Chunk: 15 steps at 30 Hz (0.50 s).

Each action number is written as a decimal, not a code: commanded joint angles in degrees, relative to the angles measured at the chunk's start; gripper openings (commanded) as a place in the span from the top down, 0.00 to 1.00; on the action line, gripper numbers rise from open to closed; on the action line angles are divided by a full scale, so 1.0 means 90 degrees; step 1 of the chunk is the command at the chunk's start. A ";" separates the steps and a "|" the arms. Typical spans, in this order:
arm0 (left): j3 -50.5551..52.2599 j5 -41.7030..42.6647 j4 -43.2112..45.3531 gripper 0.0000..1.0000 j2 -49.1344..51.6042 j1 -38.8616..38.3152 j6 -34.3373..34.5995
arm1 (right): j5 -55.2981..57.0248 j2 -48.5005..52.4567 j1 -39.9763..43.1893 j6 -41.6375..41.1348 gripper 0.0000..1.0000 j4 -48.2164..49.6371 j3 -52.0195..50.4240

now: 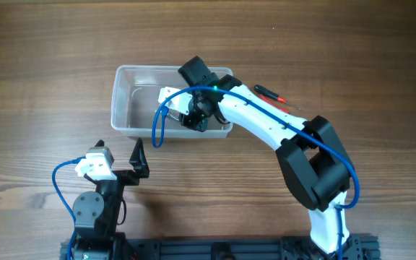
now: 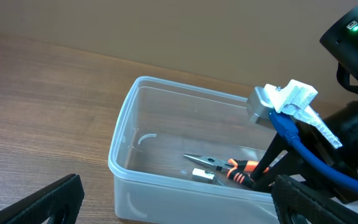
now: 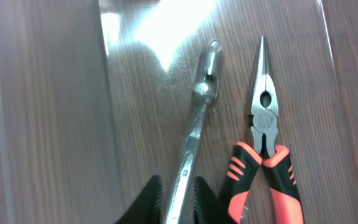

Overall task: Pack container
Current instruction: 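Lower the wrench into the container and release it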

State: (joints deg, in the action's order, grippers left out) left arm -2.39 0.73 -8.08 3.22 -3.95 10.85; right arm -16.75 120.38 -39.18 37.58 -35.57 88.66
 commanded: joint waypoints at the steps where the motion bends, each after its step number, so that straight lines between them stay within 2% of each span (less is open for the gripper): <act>1: 0.0027 -0.0017 -0.0005 0.00 -0.0010 0.0036 0.0056 | 0.0119 -0.0027 -0.0010 -0.0032 0.86 -0.0036 -0.0039; 5: 0.0027 -0.0017 -0.0005 0.00 -0.0010 0.0036 0.0056 | 0.0950 -0.0163 -0.0002 -0.0376 0.95 -0.0299 0.0051; 8: 0.0027 -0.0017 -0.0005 0.00 -0.0010 0.0036 0.0056 | 0.1970 -0.0522 0.0070 -0.0731 0.93 -0.0622 0.0330; 9: 0.0027 -0.0017 -0.0005 0.00 -0.0010 0.0036 0.0056 | 0.2297 -0.0704 0.0117 -0.0724 0.84 -0.0797 0.0469; 13: 0.0027 -0.0017 -0.0005 0.00 -0.0010 0.0036 0.0056 | 0.3099 -0.1853 0.0687 -0.0857 0.66 -0.1144 0.0925; 14: 0.0027 -0.0017 -0.0005 0.00 -0.0010 0.0036 0.0056 | 0.3062 -0.2147 0.0923 -0.1044 0.63 -0.1088 0.0928; 15: 0.0027 -0.0017 -0.0005 0.00 -0.0010 0.0036 0.0056 | 0.2866 -0.2642 0.1513 -0.1656 0.57 -0.1027 0.0928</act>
State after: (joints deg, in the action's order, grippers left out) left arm -2.39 0.73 -8.08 3.22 -3.95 10.85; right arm 4.95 108.40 -34.46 31.33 -45.74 93.78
